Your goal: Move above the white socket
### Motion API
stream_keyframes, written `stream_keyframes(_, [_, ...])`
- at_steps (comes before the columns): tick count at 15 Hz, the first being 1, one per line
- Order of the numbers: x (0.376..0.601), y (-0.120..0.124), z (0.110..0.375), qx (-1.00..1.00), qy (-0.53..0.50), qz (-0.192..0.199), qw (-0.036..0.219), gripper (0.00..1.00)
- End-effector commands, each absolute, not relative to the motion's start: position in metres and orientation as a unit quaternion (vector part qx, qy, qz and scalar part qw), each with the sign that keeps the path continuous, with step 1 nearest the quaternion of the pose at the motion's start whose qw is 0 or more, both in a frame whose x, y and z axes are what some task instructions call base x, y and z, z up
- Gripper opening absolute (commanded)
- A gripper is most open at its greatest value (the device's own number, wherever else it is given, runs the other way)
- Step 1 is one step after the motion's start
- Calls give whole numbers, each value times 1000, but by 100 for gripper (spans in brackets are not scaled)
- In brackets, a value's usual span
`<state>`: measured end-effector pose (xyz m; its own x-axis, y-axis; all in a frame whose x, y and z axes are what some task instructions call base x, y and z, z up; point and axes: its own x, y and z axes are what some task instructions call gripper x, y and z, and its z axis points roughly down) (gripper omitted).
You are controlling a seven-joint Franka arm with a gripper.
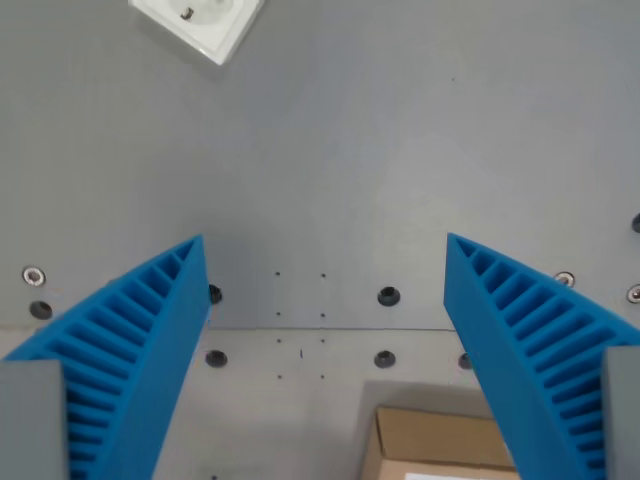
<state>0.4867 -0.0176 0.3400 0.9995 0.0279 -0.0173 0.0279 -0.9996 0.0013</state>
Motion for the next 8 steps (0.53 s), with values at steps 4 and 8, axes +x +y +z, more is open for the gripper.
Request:
stream_keyframes(4, [495, -7, 320, 995, -98, 21, 2, 100])
stream_keyframes(8, [503, 0, 302, 991, -134, 25, 3, 100])
